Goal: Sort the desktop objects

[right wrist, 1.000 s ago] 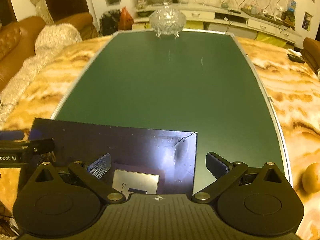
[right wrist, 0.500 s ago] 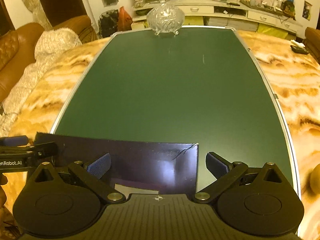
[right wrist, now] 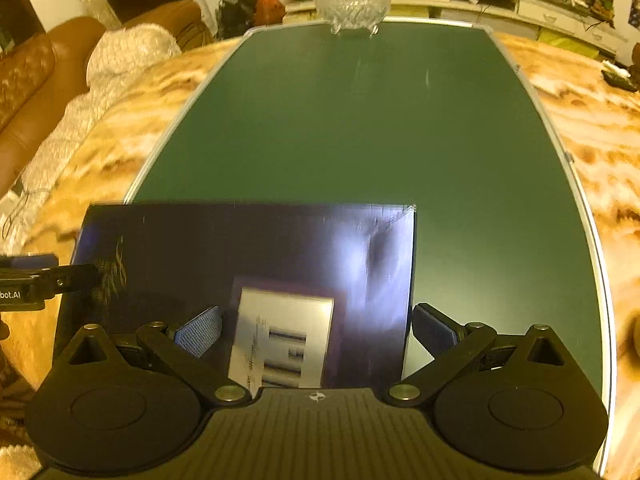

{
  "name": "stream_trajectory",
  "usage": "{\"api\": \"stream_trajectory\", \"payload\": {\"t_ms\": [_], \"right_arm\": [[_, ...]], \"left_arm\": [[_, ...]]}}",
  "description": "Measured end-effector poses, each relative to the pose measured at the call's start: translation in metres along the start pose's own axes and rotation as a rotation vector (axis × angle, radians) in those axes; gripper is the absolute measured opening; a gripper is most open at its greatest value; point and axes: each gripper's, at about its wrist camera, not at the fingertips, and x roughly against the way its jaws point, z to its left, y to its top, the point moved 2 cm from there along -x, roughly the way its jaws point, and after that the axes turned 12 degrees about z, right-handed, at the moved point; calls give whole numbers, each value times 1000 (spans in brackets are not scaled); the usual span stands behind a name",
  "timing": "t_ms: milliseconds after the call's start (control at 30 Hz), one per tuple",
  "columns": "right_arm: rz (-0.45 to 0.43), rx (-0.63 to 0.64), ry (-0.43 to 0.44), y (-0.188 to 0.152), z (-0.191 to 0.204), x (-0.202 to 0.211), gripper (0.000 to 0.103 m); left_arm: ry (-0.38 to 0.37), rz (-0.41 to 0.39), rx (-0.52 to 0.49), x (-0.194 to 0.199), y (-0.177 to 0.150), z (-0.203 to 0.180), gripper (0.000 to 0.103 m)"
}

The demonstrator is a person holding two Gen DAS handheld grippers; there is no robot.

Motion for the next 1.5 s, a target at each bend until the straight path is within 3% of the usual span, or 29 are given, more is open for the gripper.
{"api": "stream_trajectory", "payload": {"t_ms": [133, 333, 567, 833, 967, 1233, 1500], "right_arm": [[14, 13, 17, -16, 1, 0, 103], [0, 10, 26, -21, 1, 3, 103], [-12, 9, 51, -24, -3, 8, 103], [-24, 14, 37, -26, 0, 7, 103], [-27, 26, 37, -28, -1, 8, 103], [-38, 39, 2, -31, 5, 5, 103], [-71, 32, 24, -25, 7, 19, 103]], "left_arm": [[5, -4, -30, 1, -14, -5, 103], [-96, 37, 6, -9, -17, -1, 103], [-101, 23, 5, -5, -19, 3, 103], [-191, 27, 11, -2, -20, 1, 103], [-143, 28, -15, -5, -23, -13, 103], [-136, 32, -17, -4, -28, -14, 103], [-139, 18, -1, 6, -26, -13, 103]]}}
